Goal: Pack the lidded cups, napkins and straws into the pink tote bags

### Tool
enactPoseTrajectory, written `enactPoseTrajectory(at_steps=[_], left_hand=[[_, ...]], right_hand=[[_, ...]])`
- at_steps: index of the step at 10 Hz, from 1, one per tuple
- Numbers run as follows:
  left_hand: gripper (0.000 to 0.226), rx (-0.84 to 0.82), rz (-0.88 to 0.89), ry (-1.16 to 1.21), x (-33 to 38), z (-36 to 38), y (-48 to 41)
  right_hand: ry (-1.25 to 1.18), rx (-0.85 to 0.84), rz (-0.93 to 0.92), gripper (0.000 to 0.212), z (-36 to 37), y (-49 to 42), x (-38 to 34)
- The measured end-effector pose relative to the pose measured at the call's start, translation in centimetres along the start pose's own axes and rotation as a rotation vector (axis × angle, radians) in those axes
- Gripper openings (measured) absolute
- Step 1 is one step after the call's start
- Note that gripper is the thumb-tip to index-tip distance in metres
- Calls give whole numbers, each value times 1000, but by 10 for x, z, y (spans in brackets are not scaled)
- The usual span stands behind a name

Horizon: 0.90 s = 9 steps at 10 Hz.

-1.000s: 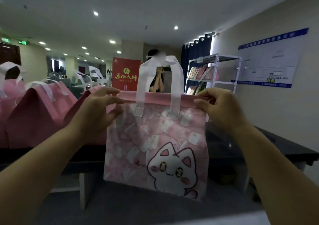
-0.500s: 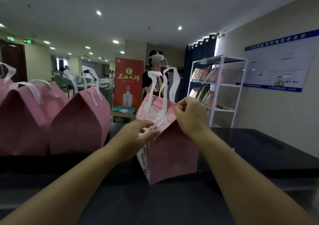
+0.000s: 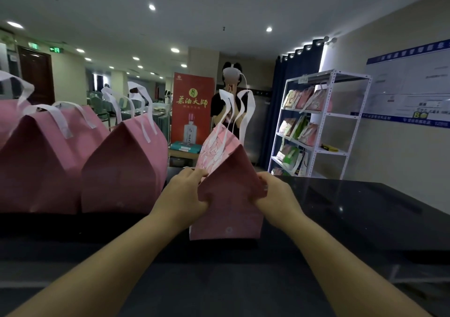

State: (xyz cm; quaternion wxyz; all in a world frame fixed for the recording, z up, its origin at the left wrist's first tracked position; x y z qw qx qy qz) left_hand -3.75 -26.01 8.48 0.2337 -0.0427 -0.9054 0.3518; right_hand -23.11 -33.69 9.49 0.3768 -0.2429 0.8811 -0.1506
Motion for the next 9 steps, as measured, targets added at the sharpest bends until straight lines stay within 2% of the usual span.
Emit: enactPoseTrajectory(at_steps=[2, 3, 5, 6, 8, 9], left_hand=[[26, 62, -135, -136, -24, -7, -16], [24, 66, -168, -221, -37, -9, -27], [26, -48, -177, -534, -53, -7, -38], [31, -59, -180, -552, -55, -10, -37], [36, 14, -196, -573, -51, -37, -7], [33, 29, -244, -674, -57, -59, 11]], right_hand=[[38, -2, -13, 27, 36, -29, -17], [72, -30, -21, 29, 53, -47, -26], [170, -73, -9, 28, 73, -69, -37], [187, -67, -20, 27, 71, -73, -38], [99, 184, -247, 32, 51, -56, -46], [156, 187, -301, 22, 48, -44, -54]])
Point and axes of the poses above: each hand's wrist, its own y-axis away from the middle knuckle, its own z-axis out of the palm, x = y × z, the point moved 1 cm from there along -y, towards the middle knuckle, and after that the axes turned 2 degrees about z, right-handed, at the moved point
